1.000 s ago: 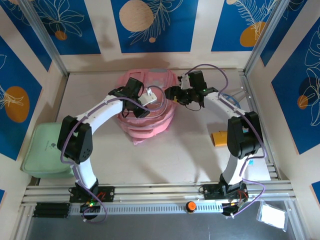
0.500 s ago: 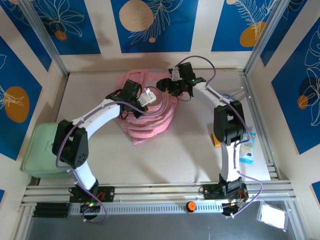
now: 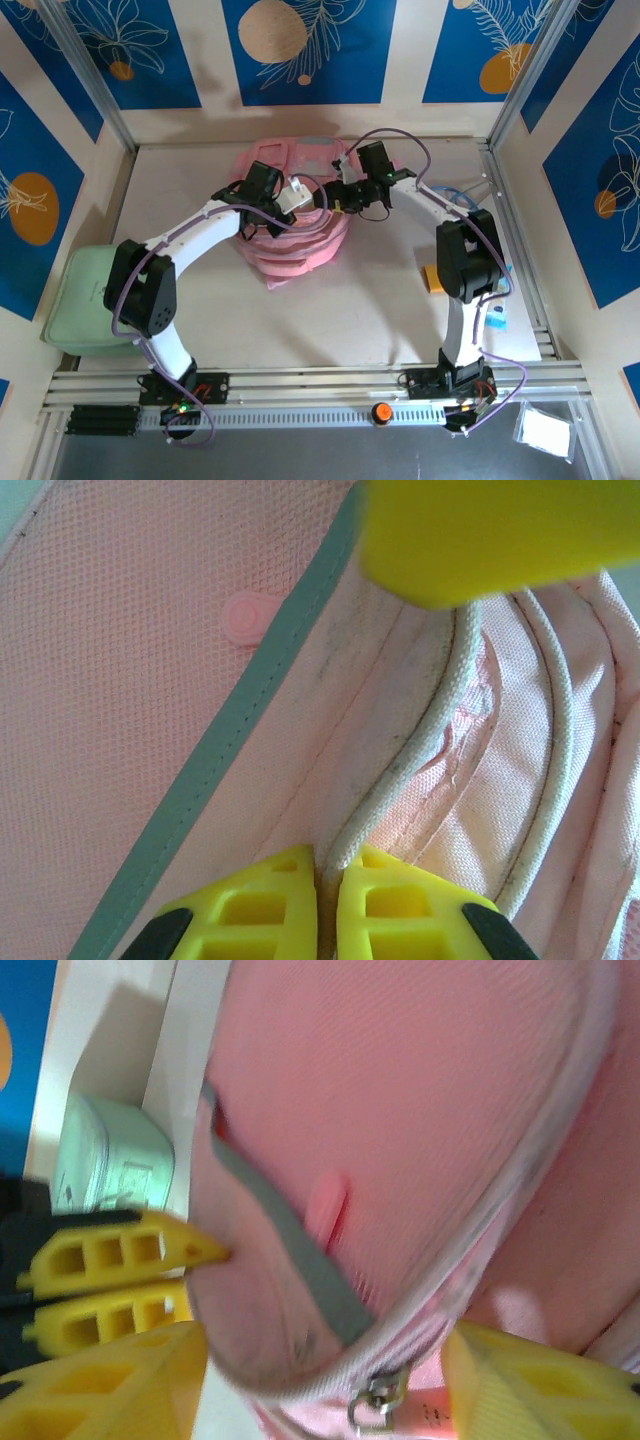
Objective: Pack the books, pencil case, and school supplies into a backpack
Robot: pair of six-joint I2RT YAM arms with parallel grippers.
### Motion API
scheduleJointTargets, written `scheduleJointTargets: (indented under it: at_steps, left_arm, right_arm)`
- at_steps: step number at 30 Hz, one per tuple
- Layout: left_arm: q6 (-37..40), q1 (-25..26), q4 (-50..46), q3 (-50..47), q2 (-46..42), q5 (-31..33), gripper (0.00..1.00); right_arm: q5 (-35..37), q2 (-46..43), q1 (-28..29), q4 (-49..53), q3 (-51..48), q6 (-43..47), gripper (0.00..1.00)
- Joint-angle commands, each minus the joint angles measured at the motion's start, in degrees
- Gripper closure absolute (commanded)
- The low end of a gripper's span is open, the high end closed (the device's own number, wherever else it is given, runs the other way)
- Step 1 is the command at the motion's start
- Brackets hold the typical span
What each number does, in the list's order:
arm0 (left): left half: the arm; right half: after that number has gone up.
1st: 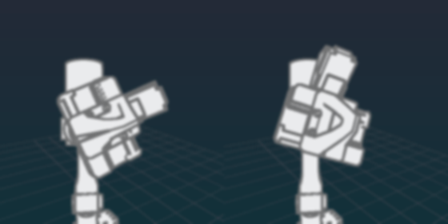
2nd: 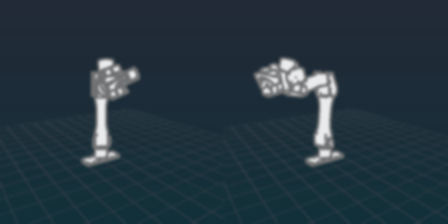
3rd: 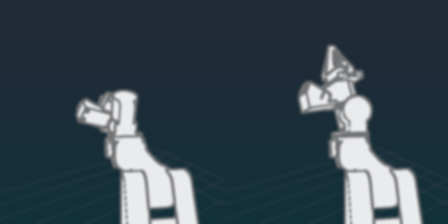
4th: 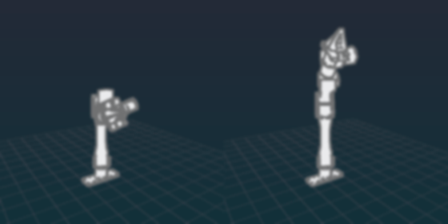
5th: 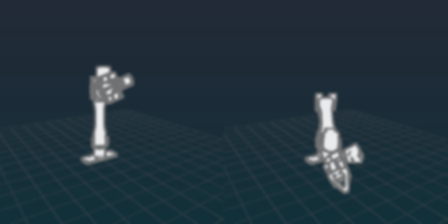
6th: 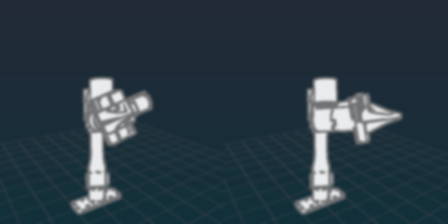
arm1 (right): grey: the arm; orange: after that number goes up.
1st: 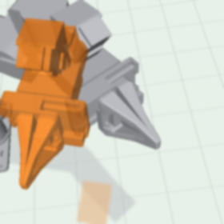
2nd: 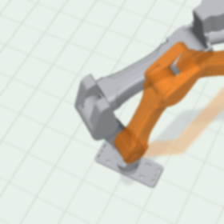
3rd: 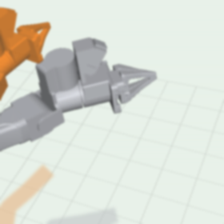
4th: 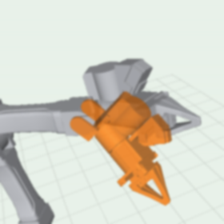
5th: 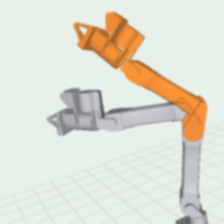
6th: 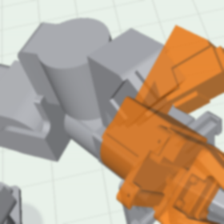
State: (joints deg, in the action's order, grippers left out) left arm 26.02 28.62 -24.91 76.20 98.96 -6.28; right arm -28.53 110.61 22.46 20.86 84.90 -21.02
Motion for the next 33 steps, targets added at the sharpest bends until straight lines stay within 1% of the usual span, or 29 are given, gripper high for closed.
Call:
scheduleJointTargets:
  at_steps: [1,2,6,9,17,20,23,29,33]
  left_arm:
    - [-1.27,-0.58,1.59,-0.79,-0.52,1.01,0.90]
    - [-1.32,-0.58,1.68,-0.78,-0.52,0.77,0.90]
    - [-1.50,-0.54,1.55,-0.71,-0.43,0.07,0.90]
    - [-1.67,-0.58,1.28,-0.57,-0.43,-0.48,0.90]
    - [-1.67,-0.58,0.33,-0.13,-0.43,-0.66,0.90]
    - [-1.76,-0.58,0.23,0.15,-0.23,-0.66,0.90]
    - [-1.76,-0.58,-0.07,0.22,-0.12,-0.66,0.90]
    - [-1.76,-0.58,-0.14,0.26,-0.17,-0.40,0.90]
    - [-1.85,-0.58,-0.19,0.18,-0.26,-0.40,0.90]
  right_arm:
    - [-4.16,-3.83,0.85,0.69,-3.14,3.32,0.45]
    - [-3.02,-4.08,0.92,0.67,-3.58,3.62,0.48]
    - [2.01,-3.78,0.92,0.53,-3.72,4.35,0.51]
    - [3.49,-3.30,1.00,-0.24,-3.65,4.90,0.54]
    - [11.75,-3.56,3.27,-0.87,-4.69,7.09,0.65]
    - [13.31,-3.88,3.82,-1.25,-5.48,7.65,0.65]
    - [14.95,-4.73,3.84,-2.17,-6.74,7.16,0.60]
    - [15.93,-5.82,3.82,-2.58,-7.66,7.37,0.67]
    - [16.27,-6.02,3.60,-2.42,-8.00,7.73,0.67]
